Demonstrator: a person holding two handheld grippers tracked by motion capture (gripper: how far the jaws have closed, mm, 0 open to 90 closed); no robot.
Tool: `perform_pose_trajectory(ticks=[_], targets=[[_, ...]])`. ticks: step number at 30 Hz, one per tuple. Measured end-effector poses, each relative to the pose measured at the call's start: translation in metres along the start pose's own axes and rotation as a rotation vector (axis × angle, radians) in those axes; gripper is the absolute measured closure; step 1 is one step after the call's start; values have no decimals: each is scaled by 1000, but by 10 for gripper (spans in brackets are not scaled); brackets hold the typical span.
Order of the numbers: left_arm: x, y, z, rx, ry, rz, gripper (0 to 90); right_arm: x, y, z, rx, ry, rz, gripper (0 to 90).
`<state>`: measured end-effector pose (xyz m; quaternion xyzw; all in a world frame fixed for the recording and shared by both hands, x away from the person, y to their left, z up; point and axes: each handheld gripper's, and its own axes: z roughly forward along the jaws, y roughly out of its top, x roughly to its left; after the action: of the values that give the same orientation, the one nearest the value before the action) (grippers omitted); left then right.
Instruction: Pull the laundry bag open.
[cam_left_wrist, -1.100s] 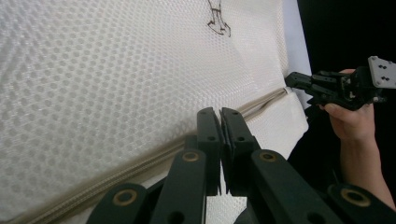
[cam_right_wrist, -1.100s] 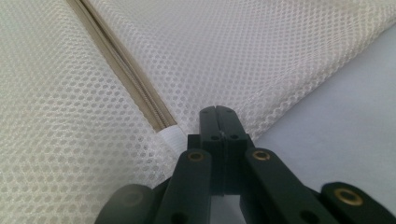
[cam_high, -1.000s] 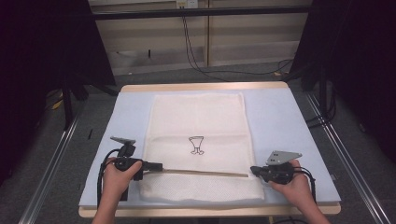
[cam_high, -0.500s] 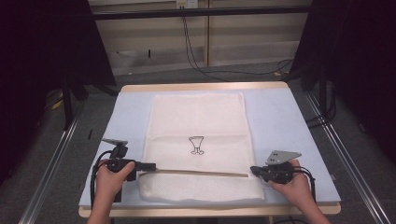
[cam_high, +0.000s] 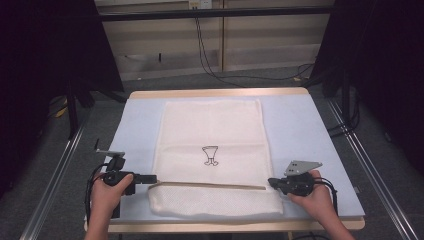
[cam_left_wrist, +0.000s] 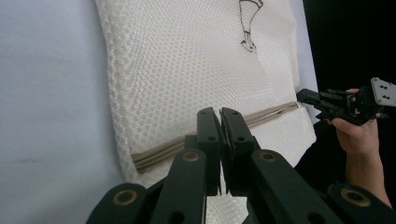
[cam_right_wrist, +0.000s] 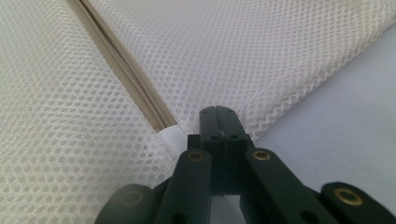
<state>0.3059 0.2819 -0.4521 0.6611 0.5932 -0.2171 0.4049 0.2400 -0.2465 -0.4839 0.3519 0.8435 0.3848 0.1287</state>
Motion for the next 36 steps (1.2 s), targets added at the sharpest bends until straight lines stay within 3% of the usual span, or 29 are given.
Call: perform_pose_trajectory(ticks=[5,6,7,8,10,13,14,15,21,23,27,29,31,33,36], targets=[[5,1,-6,-5,7,-7,872,0,0,0,0,0,-1,900],[5,1,-8,-25,29,-13,872,0,0,0,0,0,-2,900],[6,1,-13,-59,89,-21,900,0,0,0,2,-4,-2,900],[10,1,-19,-82,114,-32,900,0,0,0,2,-4,-3,900],[21,-1,-31,-101,65,-56,900,0,0,0,0,-1,-2,900],[28,-4,-39,-115,79,-63,900,0,0,0,-1,-1,0,900],[27,-4,-39,-122,63,-73,900,0,0,0,0,0,0,900],[27,-3,-38,-116,61,-53,900,-1,0,0,1,0,1,900],[17,-3,-30,-110,26,-38,900,0,0,0,4,-5,-1,900],[13,-3,-27,-87,21,-18,836,0,0,0,3,-5,-2,900],[7,-4,-12,-38,26,-23,804,-1,0,0,-1,-1,-1,900],[9,-4,-6,15,31,-18,771,0,0,0,0,-1,-3,900],[8,-5,2,9,20,-47,764,0,0,0,3,-4,-1,900],[8,-5,8,33,19,-45,758,0,0,0,2,-3,-3,900],[7,-5,15,28,8,-58,772,0,0,0,3,-6,0,900]])
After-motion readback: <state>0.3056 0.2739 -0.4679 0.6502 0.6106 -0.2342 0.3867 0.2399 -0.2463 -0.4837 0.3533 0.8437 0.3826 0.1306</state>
